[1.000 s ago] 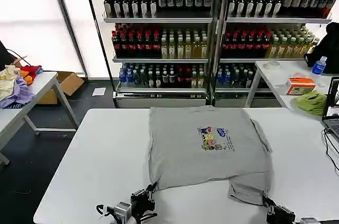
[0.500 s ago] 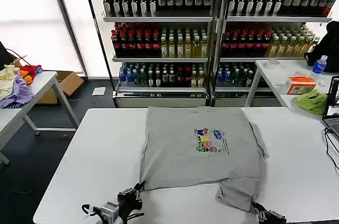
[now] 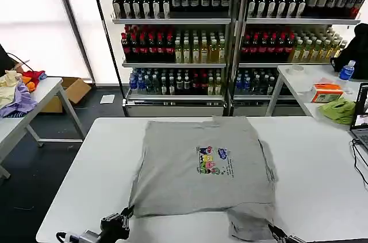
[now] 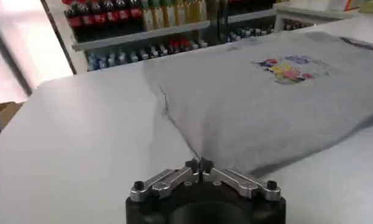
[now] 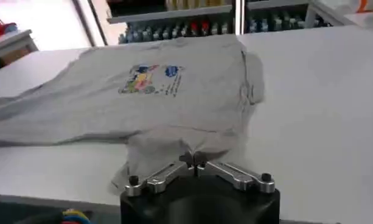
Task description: Fold and organize the clothes.
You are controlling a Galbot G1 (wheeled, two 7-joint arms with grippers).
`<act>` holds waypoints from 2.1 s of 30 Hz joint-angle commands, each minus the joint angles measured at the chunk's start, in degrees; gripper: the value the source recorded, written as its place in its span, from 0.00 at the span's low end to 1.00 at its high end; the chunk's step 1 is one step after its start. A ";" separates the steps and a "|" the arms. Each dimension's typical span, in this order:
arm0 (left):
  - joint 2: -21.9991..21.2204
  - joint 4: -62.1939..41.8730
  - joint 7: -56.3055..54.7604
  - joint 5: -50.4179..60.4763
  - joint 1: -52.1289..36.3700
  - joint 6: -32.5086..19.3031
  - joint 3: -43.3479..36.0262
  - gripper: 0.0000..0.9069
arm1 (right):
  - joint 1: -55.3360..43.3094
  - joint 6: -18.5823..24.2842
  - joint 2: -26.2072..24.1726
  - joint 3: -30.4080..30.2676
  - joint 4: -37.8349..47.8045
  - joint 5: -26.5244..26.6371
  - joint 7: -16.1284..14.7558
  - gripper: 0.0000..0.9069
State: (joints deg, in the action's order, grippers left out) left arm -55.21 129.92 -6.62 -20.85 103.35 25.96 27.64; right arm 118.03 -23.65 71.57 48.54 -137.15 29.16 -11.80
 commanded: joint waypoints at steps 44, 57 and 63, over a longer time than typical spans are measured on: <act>5.52 -31.14 11.99 -17.42 -52.43 7.04 -19.00 1.00 | -52.50 -2.27 -2.80 -19.39 35.77 -2.74 5.58 1.00; 10.79 -19.90 11.38 -17.60 -36.91 6.82 -7.26 1.00 | -46.00 -5.56 -3.86 -12.81 26.96 -1.52 7.68 1.00; 6.57 -16.09 10.11 -11.68 -28.82 6.99 -6.62 1.00 | -35.13 -7.57 -3.17 -9.15 19.19 -2.89 11.59 1.00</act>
State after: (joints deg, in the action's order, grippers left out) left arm -47.41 109.55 3.59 -35.71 67.17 32.85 18.33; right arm 78.35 -29.57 68.89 37.47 -113.51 26.59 -1.65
